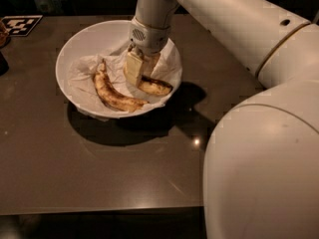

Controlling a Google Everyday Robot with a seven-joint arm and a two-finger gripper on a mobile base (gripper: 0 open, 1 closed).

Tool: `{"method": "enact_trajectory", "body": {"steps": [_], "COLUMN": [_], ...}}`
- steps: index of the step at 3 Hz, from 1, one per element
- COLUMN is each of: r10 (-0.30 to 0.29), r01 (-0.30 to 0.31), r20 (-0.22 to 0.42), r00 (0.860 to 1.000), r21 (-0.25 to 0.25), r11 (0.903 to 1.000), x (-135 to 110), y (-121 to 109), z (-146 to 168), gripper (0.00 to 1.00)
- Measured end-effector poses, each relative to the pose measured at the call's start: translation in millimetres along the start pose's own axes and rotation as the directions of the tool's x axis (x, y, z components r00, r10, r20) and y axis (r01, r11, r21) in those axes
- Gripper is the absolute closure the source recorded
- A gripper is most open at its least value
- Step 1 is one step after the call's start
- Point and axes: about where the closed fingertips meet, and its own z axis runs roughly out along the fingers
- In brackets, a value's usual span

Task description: Pick banana from white bowl

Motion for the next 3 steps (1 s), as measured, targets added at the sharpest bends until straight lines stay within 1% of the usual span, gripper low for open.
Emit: {"method": "enact_trajectory", "body": {"steps": [1, 2, 3], "r10": [-0.044, -0.088, -0.156], "r01": [0.046, 0.095, 0.165], "r20": [0.097, 0.159, 0.207], "r00": [0.994, 0.983, 0.966], "r21": [-0.025, -0.034, -0.026], "r11": [0.9986, 0.9949, 0.9859], "x": [20, 35, 58], "y": [11, 22, 39], "z": [-36, -63, -91], "gripper": [1.00, 1.00, 1.00]}}
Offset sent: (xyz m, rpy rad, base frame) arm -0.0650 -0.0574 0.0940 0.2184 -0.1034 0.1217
